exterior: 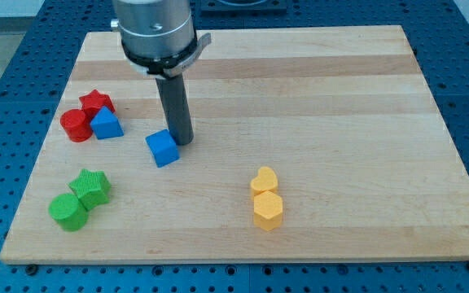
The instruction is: Move blue cube closer to green star
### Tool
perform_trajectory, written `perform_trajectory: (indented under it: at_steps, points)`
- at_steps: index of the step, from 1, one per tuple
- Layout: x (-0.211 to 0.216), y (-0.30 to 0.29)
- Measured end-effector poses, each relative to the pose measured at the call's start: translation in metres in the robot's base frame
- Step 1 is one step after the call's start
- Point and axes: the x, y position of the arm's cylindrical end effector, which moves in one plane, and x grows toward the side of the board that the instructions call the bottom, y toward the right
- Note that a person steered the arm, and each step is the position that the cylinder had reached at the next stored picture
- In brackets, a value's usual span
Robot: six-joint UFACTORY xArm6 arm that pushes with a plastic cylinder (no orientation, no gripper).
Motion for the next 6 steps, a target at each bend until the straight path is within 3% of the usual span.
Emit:
perform_trajectory:
  at_steps: [4,6]
  points:
    - [0.065,-0.048]
    - [0.027,-0.003]
